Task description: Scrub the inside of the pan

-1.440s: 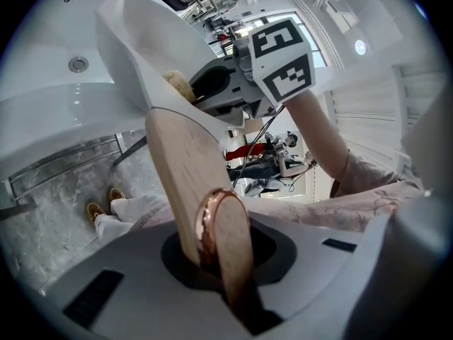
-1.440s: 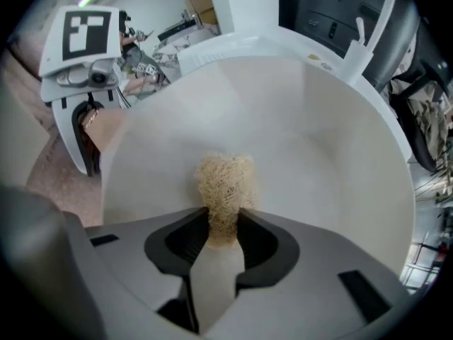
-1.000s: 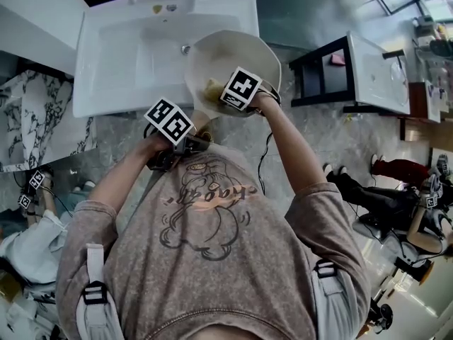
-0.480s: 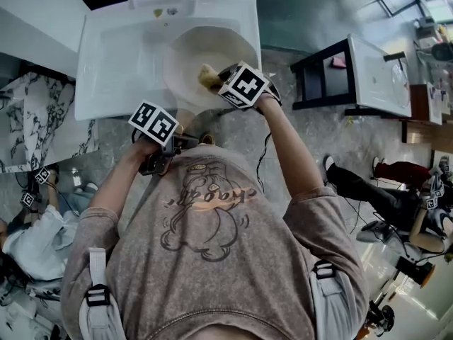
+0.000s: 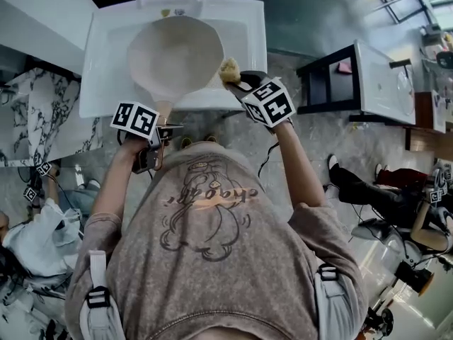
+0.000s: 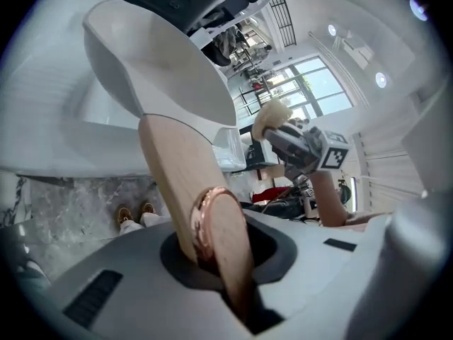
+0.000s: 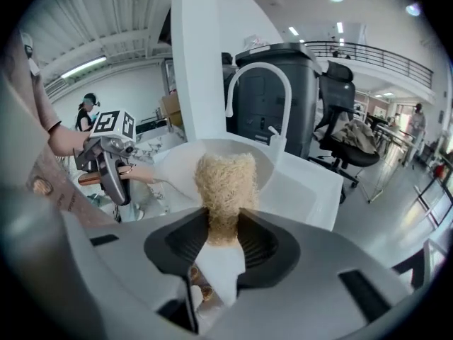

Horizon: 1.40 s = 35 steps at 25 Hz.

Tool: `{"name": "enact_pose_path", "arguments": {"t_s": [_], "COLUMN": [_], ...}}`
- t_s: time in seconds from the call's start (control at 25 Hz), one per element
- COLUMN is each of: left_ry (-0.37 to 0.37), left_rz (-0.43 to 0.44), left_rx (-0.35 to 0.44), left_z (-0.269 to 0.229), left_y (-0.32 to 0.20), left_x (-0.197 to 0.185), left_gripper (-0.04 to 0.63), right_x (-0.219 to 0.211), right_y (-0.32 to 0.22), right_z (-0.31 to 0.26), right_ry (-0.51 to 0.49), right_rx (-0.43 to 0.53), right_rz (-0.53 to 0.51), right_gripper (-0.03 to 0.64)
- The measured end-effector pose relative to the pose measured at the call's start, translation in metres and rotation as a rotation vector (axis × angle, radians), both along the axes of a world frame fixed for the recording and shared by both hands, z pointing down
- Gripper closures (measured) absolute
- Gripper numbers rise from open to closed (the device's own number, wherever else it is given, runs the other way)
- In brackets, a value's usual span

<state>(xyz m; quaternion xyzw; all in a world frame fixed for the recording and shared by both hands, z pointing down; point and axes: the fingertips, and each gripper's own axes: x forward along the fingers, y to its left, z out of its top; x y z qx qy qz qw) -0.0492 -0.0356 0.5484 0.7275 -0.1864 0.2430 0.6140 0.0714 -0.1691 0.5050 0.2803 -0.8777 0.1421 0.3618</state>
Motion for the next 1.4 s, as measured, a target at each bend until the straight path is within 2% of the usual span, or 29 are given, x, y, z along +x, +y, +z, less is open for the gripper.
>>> {"name": "enact_pose_path", "arguments": {"t_s": [0.16,0.36,0.48,1.08,1.4], "left_ry": [-0.095,-0.143,-0.160,-0.152,-0.145], "left_rz": [-0.049,-0.111,-0.141,-0.136,-0.139], "left_rx": [0.039,0.069,0.086,0.083,0.072], "left_z": [0.008,0.007,0.005,0.002,0.001], "left_y": [-0.008,-0.015,-0.015,-0.022,-0.023], "left_x": [-0.013,-0.019,-0.021,-0.020,-0.019], "left_gripper": [0.548,0.548,0.548,0.548,0.548], "right_x": [0.025,0.038,0.034,0.012,0.017], "right_y": [0.019,0.042,0.049,0.044,0.039], "right_z": [0.012,0.028,0.033,0.051,0.052], "right_ry": [-0.082,-0.177,-0.241,-0.255,-0.257], "right_rx": [0.003,-0.053,-0.089,-0.148,-0.148], "right_rz": [0.156,0.316,0.373,0.363,0.373], "right_gripper": [0.474,0.474,0.476,0.478,0.477]}}
